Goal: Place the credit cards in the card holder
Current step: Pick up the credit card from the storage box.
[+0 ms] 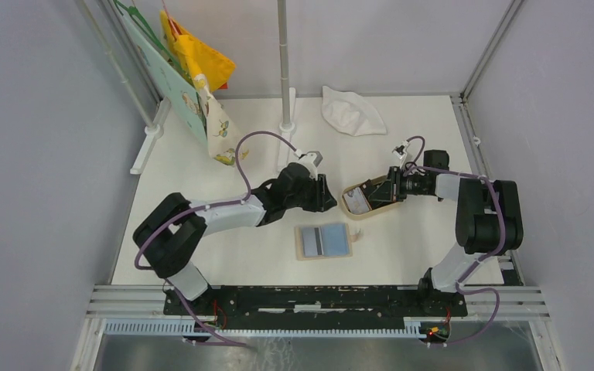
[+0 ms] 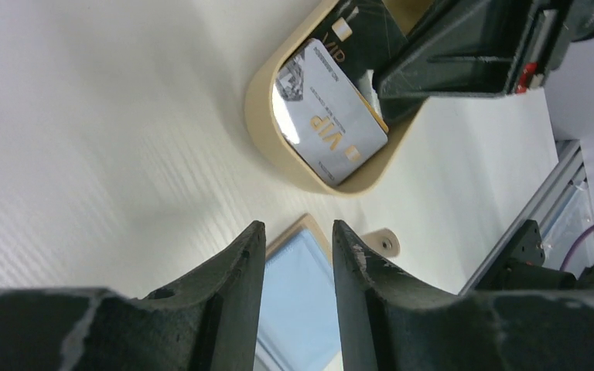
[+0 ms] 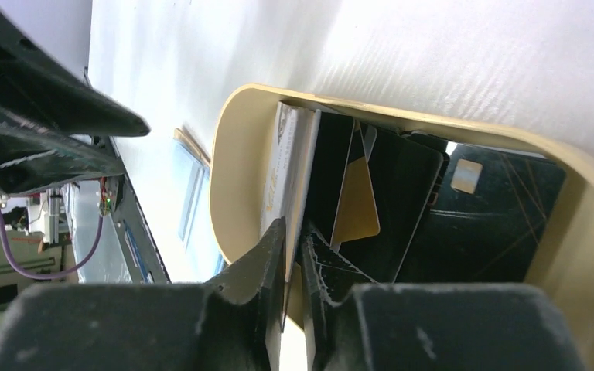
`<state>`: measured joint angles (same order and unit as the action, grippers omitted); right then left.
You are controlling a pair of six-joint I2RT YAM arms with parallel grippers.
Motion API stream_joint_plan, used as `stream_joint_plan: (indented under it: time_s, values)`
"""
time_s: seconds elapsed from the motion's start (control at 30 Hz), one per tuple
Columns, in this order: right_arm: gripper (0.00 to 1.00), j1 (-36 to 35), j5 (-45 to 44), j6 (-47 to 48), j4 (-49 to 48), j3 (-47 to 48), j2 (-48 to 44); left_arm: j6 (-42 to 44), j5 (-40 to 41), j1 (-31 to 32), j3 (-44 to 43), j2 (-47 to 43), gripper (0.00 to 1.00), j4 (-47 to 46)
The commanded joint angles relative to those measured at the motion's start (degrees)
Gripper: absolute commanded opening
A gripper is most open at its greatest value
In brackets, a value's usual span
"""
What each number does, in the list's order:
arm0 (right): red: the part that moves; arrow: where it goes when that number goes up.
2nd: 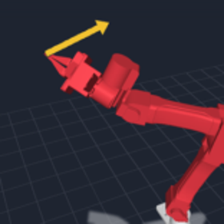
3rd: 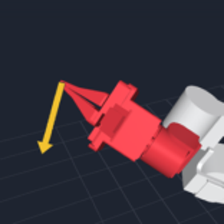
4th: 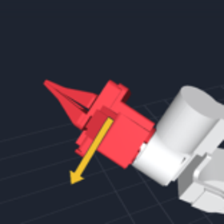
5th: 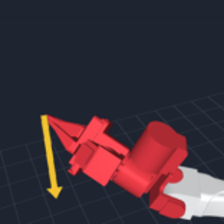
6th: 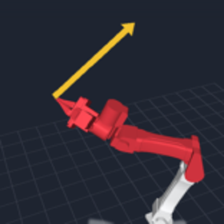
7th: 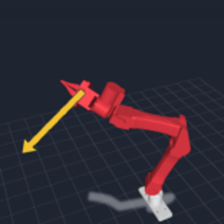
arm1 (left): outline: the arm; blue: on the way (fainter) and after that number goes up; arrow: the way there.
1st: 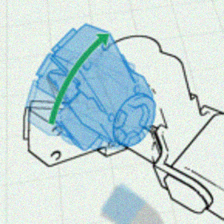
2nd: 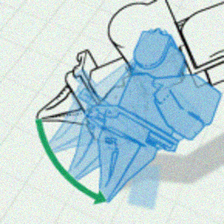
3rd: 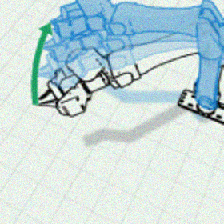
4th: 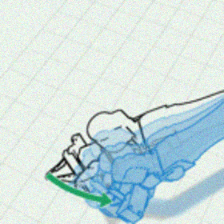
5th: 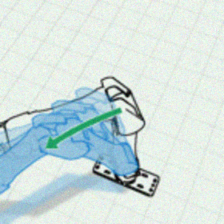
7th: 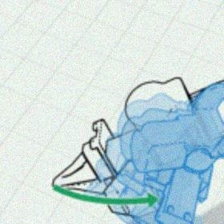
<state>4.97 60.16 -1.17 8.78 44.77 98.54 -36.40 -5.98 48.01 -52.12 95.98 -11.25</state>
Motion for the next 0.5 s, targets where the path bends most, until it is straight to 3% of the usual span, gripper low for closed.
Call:
stream_joint_plan:
  time_s: [0.0,0.13,0.3,0.4,0.47]
  values:
    - [0.13,0.9,-1.4,0.6,-0.8,0.9,-3.3,1.7,1.2,1.3,5.2,-10.2,0.44,-4.7]
    - [0.05,1.7,-4.3,0.7,-0.7,0.5,-5.5,2.0,1.5,2.9,10.9,-19.1,0.44,-7.0]
    - [0.02,3.5,-6.9,4.7,0.5,0.3,-11.8,1.6,1.8,3.3,19.2,-32.3,0.44,-12.1]
    - [0.01,3.7,-5.2,6.5,0.2,-0.5,-16.5,1.2,1.8,3.4,24.5,-41.0,0.52,-16.1]
    - [0.00,3.7,0.6,7.7,-2.0,-1.9,-19.1,1.2,1.9,3.3,26.9,-45.9,0.61,-17.4]
